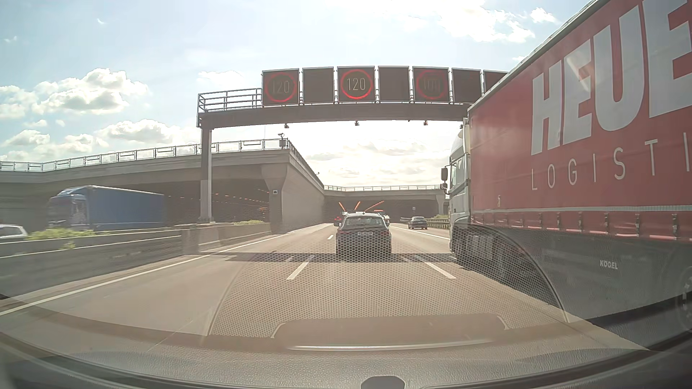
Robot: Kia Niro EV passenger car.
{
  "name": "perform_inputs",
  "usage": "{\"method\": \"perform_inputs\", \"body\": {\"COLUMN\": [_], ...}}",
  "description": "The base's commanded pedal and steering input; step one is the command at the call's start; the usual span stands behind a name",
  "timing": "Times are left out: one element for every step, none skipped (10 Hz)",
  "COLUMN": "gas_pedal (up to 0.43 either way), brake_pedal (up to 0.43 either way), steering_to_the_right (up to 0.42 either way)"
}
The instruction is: Follow the waypoints while adhering to traffic rules and regulations
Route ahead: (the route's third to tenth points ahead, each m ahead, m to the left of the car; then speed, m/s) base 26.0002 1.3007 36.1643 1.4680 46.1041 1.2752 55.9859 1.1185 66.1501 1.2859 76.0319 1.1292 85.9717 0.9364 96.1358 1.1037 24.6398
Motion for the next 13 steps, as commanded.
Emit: {"method": "perform_inputs", "body": {"gas_pedal": [0.0,0.0,0.0,0.0,0.0,0.0,0.0,0.0,0.0,0.0,0.0,0.0,0.0], "brake_pedal": [0.183,0.195,0.201,0.201,0.189,0.073,0.0,0.0,0.0,0.0,0.0,0.0,0.0], "steering_to_the_right": [-0.001,-0.002,-0.001,-0.001,-0.001,-0.001,-0.001,-0.001,-0.001,-0.001,-0.001,-0.001,-0.001]}}
